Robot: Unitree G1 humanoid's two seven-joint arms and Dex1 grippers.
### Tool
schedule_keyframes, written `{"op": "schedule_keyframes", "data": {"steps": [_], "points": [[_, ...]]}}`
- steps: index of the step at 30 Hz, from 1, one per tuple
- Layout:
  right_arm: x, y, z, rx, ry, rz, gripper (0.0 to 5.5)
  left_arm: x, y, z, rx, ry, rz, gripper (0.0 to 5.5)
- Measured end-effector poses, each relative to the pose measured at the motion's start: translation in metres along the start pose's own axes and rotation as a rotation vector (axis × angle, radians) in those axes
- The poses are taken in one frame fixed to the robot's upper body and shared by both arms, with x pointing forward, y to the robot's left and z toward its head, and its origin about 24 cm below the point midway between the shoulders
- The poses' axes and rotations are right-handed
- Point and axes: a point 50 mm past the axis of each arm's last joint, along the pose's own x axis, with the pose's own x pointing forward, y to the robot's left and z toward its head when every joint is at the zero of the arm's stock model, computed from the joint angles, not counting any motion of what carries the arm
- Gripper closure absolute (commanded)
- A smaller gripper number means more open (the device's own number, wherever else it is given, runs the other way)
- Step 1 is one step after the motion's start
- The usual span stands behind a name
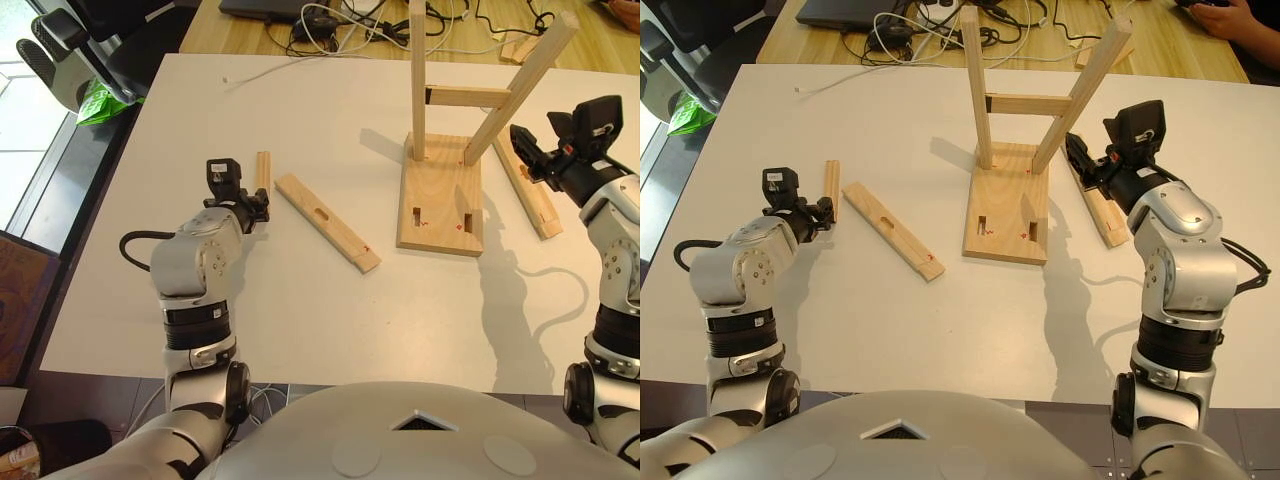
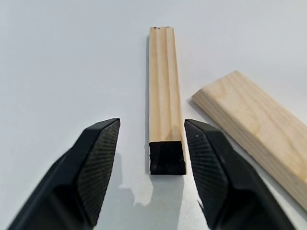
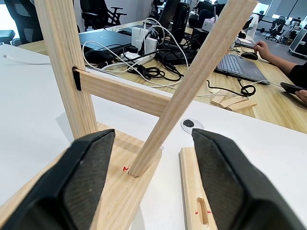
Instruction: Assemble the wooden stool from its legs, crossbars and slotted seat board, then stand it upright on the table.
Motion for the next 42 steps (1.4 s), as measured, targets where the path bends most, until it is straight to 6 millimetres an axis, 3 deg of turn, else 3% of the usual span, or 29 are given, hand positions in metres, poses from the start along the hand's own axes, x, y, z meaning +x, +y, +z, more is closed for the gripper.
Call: {"op": "schedule_keyframes", "data": {"steps": [5,15,22,26,31,35,38,42], "points": [[0.000,0.001,0.001,0.004,-0.006,0.002,2.52,0.004,-0.008,-0.010,-0.020,0.038,-0.051,3.01],[0.002,0.003,0.012,0.011,-0.034,0.010,2.52,0.010,-0.003,-0.010,-0.044,0.031,-0.037,3.01],[0.002,0.002,0.022,0.008,-0.069,-0.006,2.52,0.012,0.002,-0.011,-0.071,0.047,-0.050,4.07],[0.001,0.002,0.024,0.015,-0.078,-0.015,2.52,0.012,0.004,-0.011,-0.072,0.050,-0.066,4.19],[-0.001,-0.008,0.030,0.069,-0.127,-0.095,2.52,0.010,0.005,-0.011,-0.023,0.043,-0.095,4.19],[-0.005,-0.037,0.040,0.178,-0.208,-0.294,2.52,0.008,0.011,-0.010,0.007,0.010,-0.062,4.19],[-0.009,-0.066,0.043,0.332,-0.257,-0.443,2.52,0.002,0.025,0.009,0.047,-0.099,0.016,4.19],[-0.014,-0.090,0.034,0.491,-0.259,-0.558,2.52,-0.024,0.034,0.075,0.179,-0.441,0.114,4.19]]}}
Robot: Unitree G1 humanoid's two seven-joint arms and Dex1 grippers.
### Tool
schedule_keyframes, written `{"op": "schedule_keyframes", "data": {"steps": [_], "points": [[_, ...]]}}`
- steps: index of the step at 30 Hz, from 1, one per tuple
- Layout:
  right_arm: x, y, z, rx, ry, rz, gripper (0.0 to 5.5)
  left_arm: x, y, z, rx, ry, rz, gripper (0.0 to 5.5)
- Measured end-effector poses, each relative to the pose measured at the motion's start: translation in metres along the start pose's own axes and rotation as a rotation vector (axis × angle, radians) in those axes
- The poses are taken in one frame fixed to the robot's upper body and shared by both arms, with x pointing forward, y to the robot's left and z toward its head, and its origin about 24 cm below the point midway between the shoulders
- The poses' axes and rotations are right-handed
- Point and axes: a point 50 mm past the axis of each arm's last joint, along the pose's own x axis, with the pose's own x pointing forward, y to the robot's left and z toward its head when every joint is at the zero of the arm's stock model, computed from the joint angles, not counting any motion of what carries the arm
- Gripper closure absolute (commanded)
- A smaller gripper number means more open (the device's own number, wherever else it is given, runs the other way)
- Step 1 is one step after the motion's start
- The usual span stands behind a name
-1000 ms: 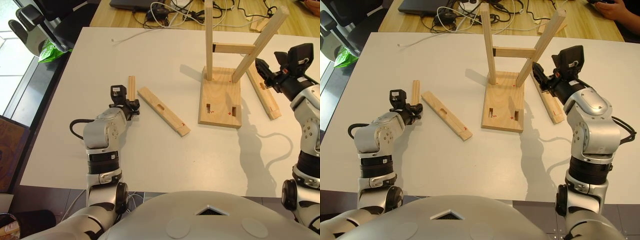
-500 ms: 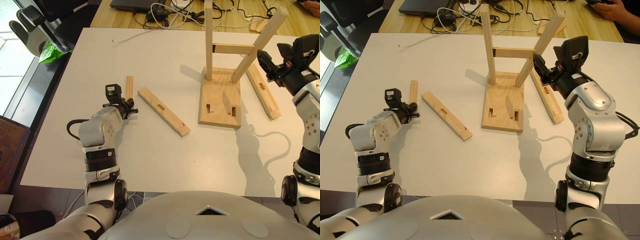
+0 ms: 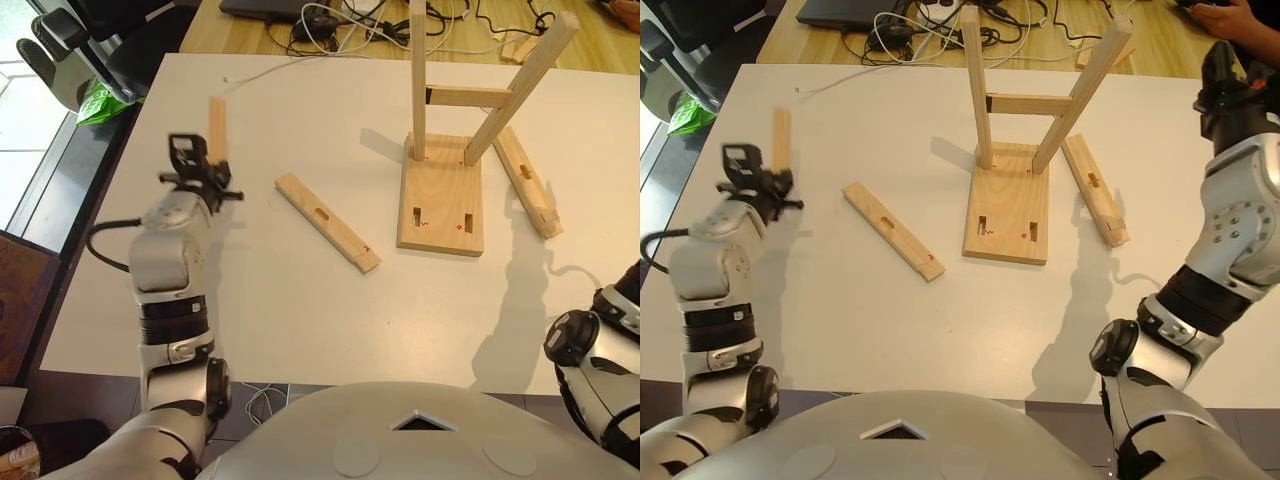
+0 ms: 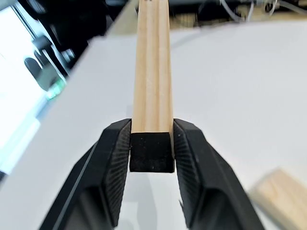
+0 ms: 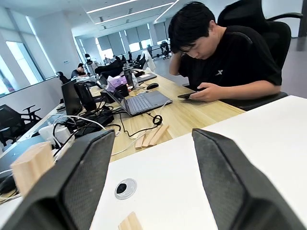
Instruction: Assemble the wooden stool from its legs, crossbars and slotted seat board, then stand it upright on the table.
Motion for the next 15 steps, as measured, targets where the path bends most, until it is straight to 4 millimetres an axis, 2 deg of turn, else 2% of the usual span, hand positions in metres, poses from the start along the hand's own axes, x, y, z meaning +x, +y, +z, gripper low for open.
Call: {"op": "schedule_keyframes", "data": {"steps": [2,3,6,9,13,15], "points": [[0.002,0.002,0.001,0.037,0.015,0.028,2.52,-0.002,0.000,0.031,0.004,-0.142,0.003,4.19],[0.002,0.009,0.000,0.044,0.033,0.097,2.52,-0.004,-0.001,0.046,0.000,-0.205,-0.003,4.19],[-0.008,0.058,-0.002,0.017,0.106,0.458,2.52,-0.011,-0.013,0.097,0.008,-0.424,-0.087,4.19],[-0.026,0.095,-0.008,-0.009,0.171,0.734,2.52,-0.019,-0.043,0.131,0.089,-0.568,-0.287,4.19],[-0.039,0.125,-0.023,0.026,0.248,0.880,2.52,-0.028,-0.078,0.138,0.174,-0.613,-0.533,4.19],[-0.049,0.154,-0.031,0.107,0.271,0.974,2.52,-0.036,-0.093,0.137,0.220,-0.637,-0.636,4.19]]}}
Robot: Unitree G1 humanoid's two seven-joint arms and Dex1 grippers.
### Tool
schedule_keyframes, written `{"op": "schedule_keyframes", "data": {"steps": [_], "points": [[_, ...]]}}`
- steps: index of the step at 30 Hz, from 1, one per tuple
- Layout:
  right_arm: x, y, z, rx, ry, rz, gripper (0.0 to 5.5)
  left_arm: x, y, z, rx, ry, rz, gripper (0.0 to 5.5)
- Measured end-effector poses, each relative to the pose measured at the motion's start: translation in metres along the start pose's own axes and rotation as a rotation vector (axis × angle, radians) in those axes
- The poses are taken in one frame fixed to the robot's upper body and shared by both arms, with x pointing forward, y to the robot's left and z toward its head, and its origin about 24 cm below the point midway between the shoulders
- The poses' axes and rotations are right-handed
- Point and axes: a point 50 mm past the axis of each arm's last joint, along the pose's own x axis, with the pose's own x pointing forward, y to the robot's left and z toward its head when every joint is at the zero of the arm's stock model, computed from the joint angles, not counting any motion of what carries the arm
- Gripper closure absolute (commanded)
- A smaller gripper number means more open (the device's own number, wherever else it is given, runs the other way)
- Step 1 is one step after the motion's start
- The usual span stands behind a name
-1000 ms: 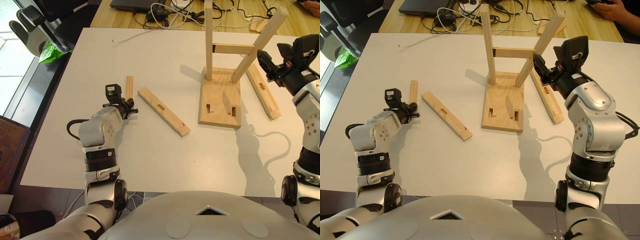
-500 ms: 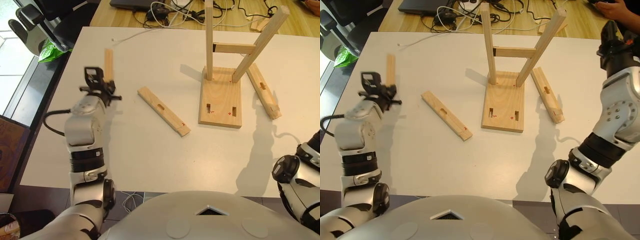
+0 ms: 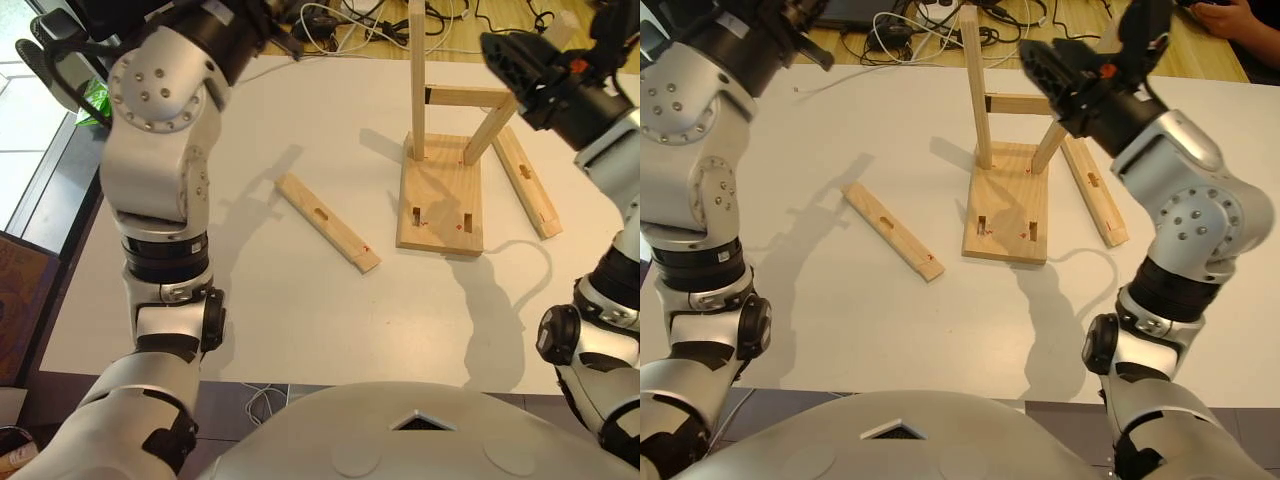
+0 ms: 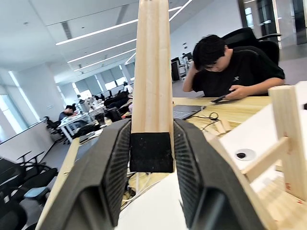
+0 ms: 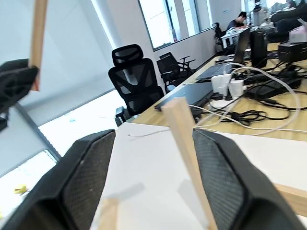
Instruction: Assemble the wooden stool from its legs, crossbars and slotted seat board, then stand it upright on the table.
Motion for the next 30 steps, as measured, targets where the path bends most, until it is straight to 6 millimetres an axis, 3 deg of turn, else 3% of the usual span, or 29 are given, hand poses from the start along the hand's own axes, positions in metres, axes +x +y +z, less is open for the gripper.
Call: {"op": "schedule_keyframes", "data": {"steps": [4,7,16,24,30], "points": [[0.023,0.033,-0.015,0.104,0.013,0.130,2.52,-0.002,-0.017,-0.009,-0.038,0.003,-0.099,4.19],[0.028,0.042,-0.018,0.233,-0.020,0.163,2.52,-0.004,-0.020,-0.011,-0.053,-0.019,-0.114,4.19],[0.028,0.039,-0.006,0.368,-0.072,0.187,2.52,-0.017,-0.035,-0.020,-0.096,-0.030,-0.157,4.19],[0.018,0.024,0.004,0.360,-0.088,0.158,2.52,-0.037,-0.040,-0.021,-0.098,-0.016,-0.175,4.19],[0.020,0.022,0.011,0.364,-0.113,0.155,2.52,-0.039,-0.045,-0.016,-0.104,-0.027,-0.198,4.19]]}}
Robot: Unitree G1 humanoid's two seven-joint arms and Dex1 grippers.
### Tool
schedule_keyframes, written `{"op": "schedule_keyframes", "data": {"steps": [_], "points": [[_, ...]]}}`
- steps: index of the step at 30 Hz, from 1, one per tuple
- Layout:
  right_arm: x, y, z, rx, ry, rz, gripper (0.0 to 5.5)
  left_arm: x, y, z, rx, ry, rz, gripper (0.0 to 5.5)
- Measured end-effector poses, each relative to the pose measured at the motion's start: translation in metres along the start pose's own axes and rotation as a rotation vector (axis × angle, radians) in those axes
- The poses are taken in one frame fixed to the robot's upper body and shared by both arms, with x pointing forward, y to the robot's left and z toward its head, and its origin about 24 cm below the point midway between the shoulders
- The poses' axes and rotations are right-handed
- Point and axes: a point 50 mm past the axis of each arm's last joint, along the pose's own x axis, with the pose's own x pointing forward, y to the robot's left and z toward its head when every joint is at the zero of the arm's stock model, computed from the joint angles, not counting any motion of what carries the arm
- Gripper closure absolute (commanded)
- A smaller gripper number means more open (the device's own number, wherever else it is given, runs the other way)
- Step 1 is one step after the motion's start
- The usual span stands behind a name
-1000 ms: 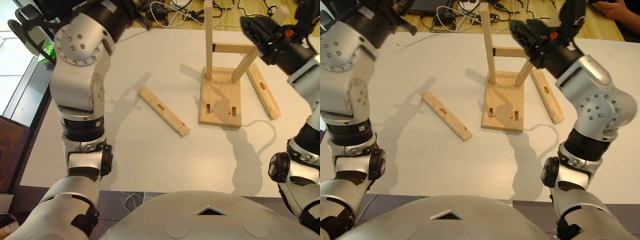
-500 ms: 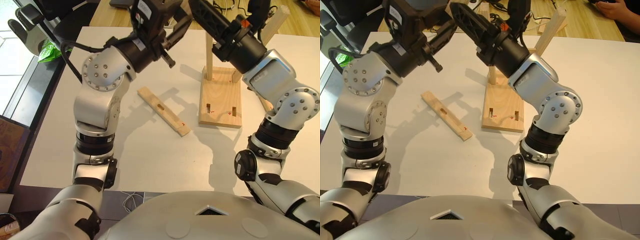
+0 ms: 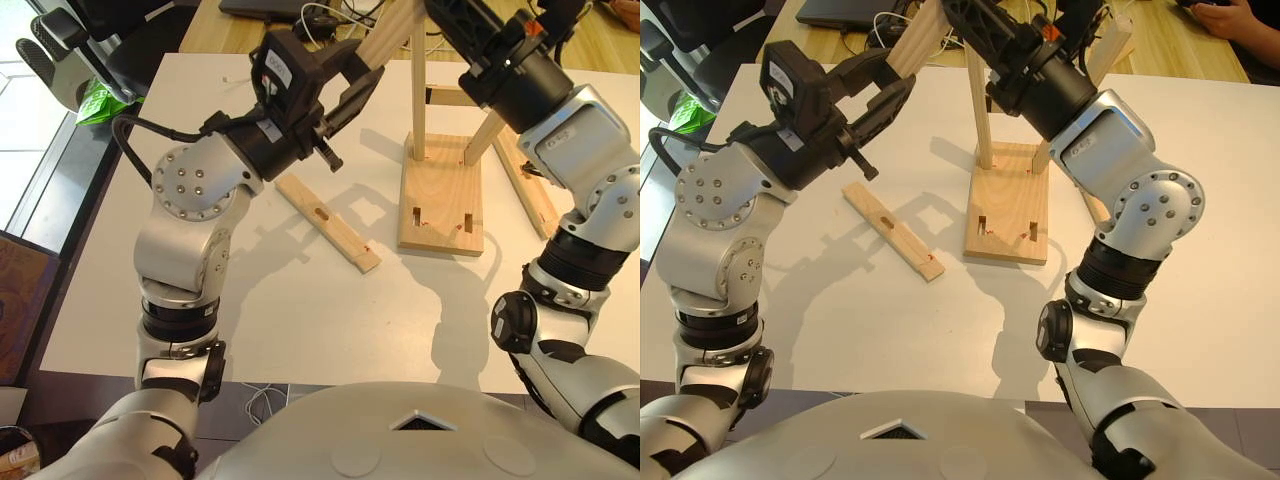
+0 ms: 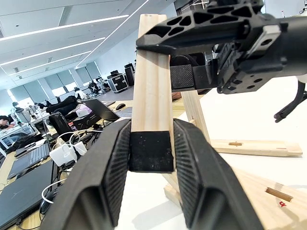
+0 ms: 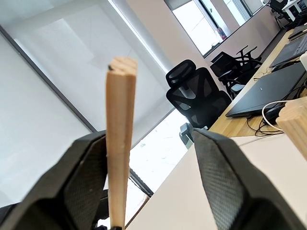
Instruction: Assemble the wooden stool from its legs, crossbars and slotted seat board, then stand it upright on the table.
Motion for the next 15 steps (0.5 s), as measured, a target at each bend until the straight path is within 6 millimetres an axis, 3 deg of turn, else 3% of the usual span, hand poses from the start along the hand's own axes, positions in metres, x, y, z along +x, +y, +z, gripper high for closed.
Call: {"op": "schedule_keyframes", "data": {"steps": [15], "points": [[0.0018,0.0040,0.0030,0.003,-0.014,0.034,5.08,0.0021,0.0011,-0.0067,-0.004,0.032,0.023,4.19]]}}
